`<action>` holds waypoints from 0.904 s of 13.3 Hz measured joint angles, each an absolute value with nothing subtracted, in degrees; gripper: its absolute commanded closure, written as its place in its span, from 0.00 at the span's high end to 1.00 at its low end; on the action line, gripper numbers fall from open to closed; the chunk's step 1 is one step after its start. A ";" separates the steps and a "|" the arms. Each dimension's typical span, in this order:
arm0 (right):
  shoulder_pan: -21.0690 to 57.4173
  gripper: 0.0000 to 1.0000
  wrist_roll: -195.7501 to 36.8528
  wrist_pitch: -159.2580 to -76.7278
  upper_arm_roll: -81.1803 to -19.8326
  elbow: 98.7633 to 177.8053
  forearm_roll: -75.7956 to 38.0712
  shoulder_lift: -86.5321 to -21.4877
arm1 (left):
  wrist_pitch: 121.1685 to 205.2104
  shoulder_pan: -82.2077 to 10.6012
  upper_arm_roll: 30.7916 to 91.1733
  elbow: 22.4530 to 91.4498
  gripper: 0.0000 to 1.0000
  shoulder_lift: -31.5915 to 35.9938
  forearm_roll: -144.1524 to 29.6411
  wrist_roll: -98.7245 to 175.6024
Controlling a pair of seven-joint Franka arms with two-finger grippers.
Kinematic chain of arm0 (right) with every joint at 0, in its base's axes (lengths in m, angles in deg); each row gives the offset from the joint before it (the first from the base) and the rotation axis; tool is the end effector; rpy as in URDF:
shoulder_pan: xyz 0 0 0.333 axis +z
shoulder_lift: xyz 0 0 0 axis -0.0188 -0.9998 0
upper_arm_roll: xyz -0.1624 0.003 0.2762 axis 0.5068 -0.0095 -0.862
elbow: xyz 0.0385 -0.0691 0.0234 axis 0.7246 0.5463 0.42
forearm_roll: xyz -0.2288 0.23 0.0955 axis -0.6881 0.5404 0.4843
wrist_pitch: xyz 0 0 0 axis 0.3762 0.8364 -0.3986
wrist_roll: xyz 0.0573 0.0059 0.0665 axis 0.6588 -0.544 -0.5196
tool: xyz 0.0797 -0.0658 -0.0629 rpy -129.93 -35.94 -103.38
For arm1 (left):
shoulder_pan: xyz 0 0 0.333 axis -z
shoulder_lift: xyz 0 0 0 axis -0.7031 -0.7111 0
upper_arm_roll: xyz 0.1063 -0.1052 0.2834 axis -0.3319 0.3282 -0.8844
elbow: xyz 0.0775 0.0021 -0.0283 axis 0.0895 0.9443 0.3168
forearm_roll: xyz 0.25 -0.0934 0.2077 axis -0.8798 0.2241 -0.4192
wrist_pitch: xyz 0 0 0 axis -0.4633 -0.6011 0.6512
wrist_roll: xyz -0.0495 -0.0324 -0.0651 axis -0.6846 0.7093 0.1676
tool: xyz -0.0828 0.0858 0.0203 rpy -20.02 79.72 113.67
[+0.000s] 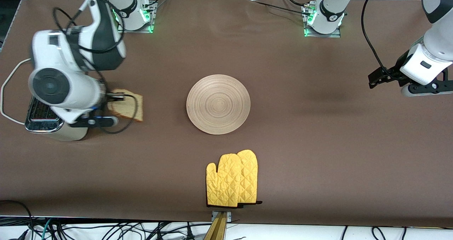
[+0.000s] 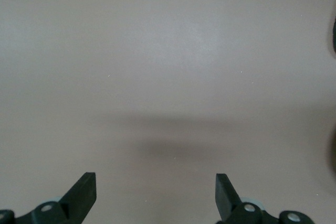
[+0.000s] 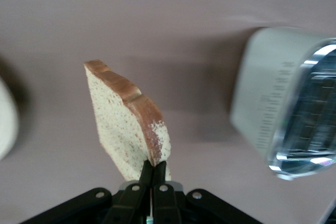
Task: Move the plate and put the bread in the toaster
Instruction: 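Lift the bread and carry it above the toaster with the right gripper, then lower the bread into the toaster slot with the right gripper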
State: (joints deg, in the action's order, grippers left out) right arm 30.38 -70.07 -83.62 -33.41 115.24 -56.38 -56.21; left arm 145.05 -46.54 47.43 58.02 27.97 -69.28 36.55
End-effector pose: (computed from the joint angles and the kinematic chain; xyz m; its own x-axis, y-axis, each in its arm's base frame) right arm 0.5770 0.1118 0.4735 0.9531 0.0164 -0.3024 0.0803 -0.9765 0.2000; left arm 0.5032 -0.0194 0.5519 0.9959 0.0880 -0.0220 0.0867 -0.9947 -0.0559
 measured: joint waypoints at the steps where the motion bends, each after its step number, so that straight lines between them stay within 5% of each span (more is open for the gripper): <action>1: 30.28 0.00 -73.36 -82.12 -30.05 115.23 -57.25 -56.18 | 145.05 -46.54 47.43 58.02 1.00 27.97 -69.28 36.55; 6: 29.15 0.00 -81.91 -79.82 -18.73 115.45 -65.32 -56.46 | 145.04 -46.54 47.43 58.02 1.00 27.97 -69.28 36.55; 12: 23.67 0.00 -84.46 -83.28 -17.29 115.84 -68.99 -58.82 | 145.04 -46.54 47.39 58.02 1.00 27.97 -69.28 36.55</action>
